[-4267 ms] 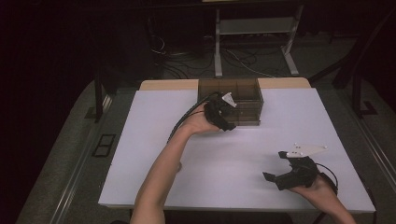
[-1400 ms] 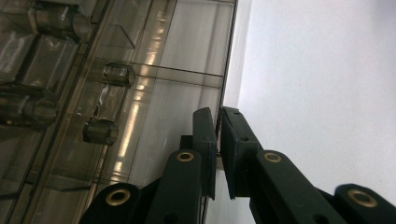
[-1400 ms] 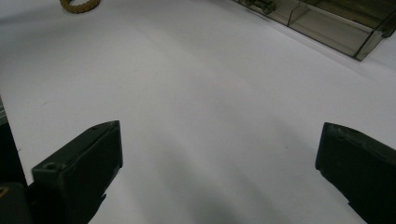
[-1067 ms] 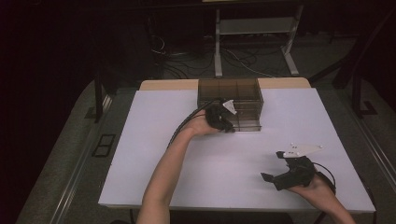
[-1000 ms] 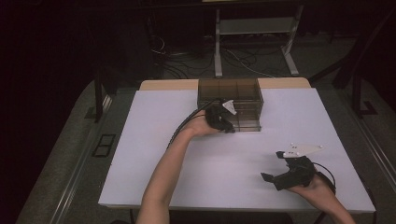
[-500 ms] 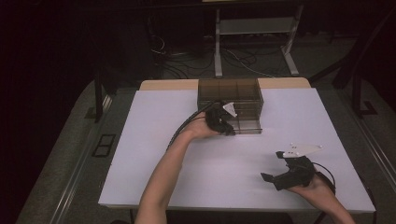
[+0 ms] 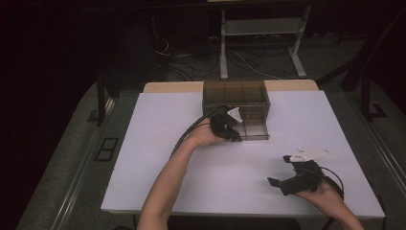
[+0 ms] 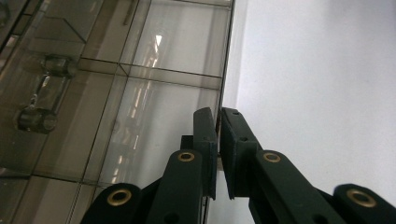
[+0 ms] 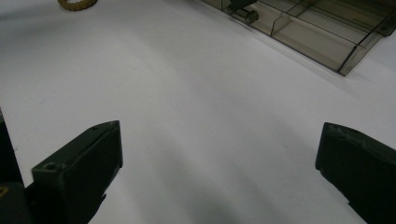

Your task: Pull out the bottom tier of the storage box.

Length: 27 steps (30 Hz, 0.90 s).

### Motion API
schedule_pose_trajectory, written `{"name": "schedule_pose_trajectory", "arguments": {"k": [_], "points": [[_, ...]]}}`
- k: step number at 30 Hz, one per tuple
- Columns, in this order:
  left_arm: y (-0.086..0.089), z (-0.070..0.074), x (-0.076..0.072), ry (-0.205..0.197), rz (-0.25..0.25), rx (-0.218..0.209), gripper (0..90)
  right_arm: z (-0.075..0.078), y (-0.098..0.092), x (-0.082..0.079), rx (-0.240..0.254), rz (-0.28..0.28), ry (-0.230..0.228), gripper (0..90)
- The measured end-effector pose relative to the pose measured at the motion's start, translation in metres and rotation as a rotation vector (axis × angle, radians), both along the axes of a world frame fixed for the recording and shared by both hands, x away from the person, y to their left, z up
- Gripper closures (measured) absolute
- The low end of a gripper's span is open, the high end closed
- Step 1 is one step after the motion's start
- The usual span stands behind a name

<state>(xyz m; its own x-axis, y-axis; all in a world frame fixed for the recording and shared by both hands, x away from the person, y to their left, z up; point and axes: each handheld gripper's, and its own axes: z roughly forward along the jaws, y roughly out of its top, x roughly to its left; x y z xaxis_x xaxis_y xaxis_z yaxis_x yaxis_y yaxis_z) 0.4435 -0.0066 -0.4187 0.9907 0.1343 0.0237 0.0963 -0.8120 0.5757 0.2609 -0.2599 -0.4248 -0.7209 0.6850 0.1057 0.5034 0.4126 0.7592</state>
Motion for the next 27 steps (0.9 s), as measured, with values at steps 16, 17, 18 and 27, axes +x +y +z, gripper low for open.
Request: {"name": "schedule_pose_trajectory", "arguments": {"k": [16, 17, 18, 27], "points": [[0.0011, -0.0007, -0.0076, -0.002, 0.001, -0.011, 83.2, -0.0001, 0.0007, -0.0002, -0.004, 0.002, 0.0, 0.1], [0.0012, -0.0007, -0.0077, -0.001, 0.0, -0.011, 83.2, -0.0001, 0.0008, -0.0003, -0.005, 0.002, -0.001, 0.1], [0.0013, -0.0008, -0.008, -0.001, 0.0, -0.011, 83.2, -0.0001, 0.0008, -0.0003, -0.005, 0.002, -0.001, 0.1], [0.0014, -0.0007, -0.0087, 0.032, 0.015, -0.011, 76.3, -0.0003, 0.001, -0.0002, -0.007, -0.001, 0.001, 0.1]]}}
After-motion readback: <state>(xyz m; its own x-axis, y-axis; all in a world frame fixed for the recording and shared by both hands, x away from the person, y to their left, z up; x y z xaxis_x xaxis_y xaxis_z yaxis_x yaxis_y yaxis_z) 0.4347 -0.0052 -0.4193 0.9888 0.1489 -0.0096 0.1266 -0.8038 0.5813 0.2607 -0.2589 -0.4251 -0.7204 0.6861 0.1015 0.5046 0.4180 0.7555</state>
